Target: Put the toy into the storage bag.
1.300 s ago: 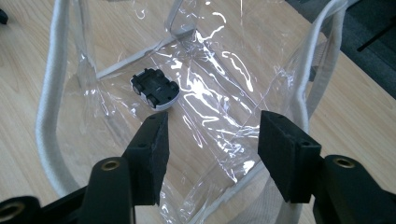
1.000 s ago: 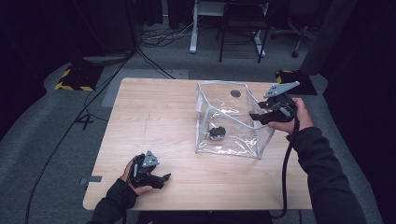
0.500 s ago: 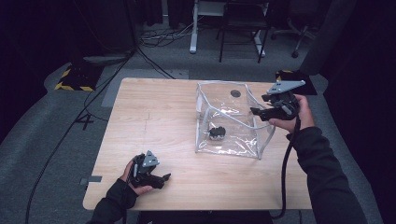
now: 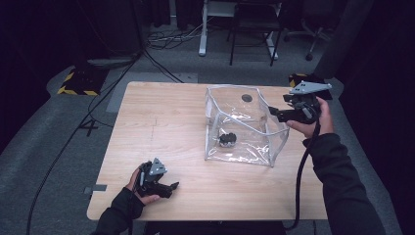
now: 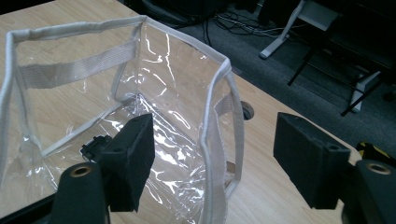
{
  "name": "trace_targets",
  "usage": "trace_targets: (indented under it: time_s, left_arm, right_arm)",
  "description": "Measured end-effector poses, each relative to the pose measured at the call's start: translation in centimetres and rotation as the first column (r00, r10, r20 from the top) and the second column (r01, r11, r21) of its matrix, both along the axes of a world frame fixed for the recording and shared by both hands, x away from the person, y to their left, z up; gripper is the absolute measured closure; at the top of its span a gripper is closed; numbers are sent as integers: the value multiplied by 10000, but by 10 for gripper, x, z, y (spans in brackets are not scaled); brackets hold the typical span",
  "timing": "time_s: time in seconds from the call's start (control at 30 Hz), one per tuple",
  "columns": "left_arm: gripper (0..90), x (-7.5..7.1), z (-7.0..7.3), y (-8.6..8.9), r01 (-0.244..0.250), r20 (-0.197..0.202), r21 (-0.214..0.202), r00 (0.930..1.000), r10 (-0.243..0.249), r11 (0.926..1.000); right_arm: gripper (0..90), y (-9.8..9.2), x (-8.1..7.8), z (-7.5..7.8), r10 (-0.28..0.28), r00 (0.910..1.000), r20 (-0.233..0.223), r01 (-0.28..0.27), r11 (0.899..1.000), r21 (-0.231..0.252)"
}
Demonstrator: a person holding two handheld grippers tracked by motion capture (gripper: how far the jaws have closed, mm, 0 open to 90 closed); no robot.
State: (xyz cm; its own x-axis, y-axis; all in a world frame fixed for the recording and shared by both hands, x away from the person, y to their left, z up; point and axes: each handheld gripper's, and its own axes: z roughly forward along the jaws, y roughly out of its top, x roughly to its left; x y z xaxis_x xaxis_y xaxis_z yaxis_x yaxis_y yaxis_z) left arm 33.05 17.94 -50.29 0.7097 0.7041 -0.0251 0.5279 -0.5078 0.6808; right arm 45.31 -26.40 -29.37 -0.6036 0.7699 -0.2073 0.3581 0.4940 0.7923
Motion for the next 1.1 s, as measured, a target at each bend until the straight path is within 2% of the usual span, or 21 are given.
trace_targets:
  time_s: [0.23,0.63,0.73,1.1]
  left_arm:
    - [133,0,0,0,-2,2,0,10000,2,10000]
    - [133,0,0,0,3,2,3,10000,-3,10000]
    - [133,0,0,0,0,2,-1,10000,0,10000]
    - [133,0,0,0,-2,2,-1,10000,2,10000]
  right_arm:
    - [286,-7,1,-1,-481,9986,240,470,9978,476]
    - [286,-21,3,-6,-1070,9938,288,1058,9935,418]
    - [286,-25,4,-7,-1208,9926,160,1197,9912,565]
    - [283,-40,6,-14,-1620,9868,-28,1620,9858,449]
